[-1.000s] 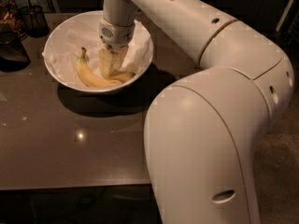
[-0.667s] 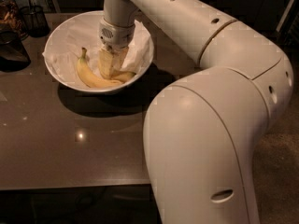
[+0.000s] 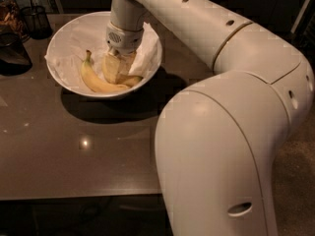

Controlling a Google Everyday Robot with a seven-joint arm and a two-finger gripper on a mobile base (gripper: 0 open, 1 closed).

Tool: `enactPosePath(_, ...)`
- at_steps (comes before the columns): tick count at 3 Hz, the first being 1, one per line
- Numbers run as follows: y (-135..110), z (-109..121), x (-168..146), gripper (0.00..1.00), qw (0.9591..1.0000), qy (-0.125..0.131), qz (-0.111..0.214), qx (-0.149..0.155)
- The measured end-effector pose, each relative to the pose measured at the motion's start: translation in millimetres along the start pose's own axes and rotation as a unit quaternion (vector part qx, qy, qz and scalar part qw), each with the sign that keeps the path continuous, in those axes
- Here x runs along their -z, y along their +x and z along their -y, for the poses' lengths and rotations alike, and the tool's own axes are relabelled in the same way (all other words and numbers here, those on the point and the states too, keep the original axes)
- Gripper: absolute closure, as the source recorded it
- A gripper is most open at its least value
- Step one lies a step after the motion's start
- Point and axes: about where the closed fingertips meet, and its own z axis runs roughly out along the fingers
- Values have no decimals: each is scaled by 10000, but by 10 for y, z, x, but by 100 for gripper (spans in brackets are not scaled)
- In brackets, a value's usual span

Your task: Pick banana from white bowl

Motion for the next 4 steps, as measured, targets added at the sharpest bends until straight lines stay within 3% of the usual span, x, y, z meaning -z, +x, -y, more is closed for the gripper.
enactPosePath(2, 7, -26, -49, 59, 9999, -89, -35, 43)
enactPosePath(3, -3, -35, -54, 70, 9999, -108, -48, 83)
enactPosePath(4, -22, -64, -68, 89, 9999, -32, -36, 166)
